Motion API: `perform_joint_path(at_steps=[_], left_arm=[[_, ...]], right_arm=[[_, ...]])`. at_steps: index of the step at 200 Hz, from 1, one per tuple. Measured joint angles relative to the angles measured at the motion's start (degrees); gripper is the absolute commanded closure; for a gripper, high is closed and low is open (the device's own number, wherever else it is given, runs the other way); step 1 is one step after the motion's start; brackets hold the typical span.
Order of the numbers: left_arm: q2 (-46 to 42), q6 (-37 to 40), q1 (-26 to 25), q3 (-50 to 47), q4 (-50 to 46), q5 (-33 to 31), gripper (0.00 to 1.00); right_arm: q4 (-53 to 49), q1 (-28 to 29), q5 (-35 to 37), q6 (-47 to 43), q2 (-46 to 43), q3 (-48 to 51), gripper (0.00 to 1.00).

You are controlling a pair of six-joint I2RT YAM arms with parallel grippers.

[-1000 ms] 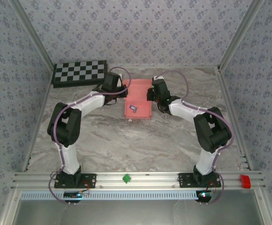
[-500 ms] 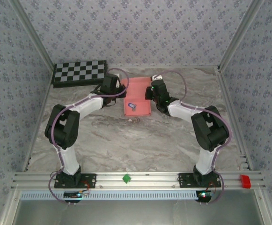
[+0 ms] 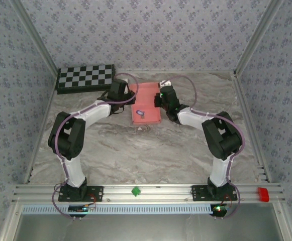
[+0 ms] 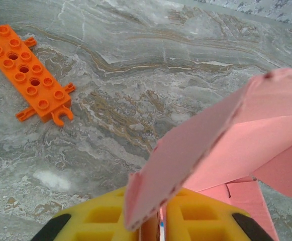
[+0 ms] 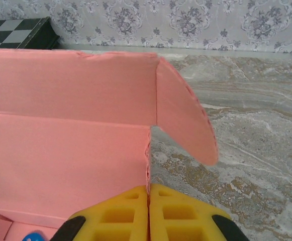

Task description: Fold the paper box

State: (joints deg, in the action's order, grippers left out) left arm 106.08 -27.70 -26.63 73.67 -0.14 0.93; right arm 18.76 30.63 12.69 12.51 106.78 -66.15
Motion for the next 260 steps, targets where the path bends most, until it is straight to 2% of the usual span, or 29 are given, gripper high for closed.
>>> perform_joint_path(at_steps=[98,218,260], left_arm=[[0.0,1.31,3.13,0.0,-0.04,1.4,0.73],[-0.24,2.78,3.65,-0.02,-0.72,2.67,0.76],[-0.35,3.23,3.72,-0.02,-1.33,2.67,0.71]], right_arm=[[3.37,0.81,-0.66,-8.11,-0.02,1.77,0.94],[3.32,0.81,-0.9,-10.03,-0.02,1.77,0.94],[3.32,0.81,-0.9,-10.03,-0.02,1.77,0.94]])
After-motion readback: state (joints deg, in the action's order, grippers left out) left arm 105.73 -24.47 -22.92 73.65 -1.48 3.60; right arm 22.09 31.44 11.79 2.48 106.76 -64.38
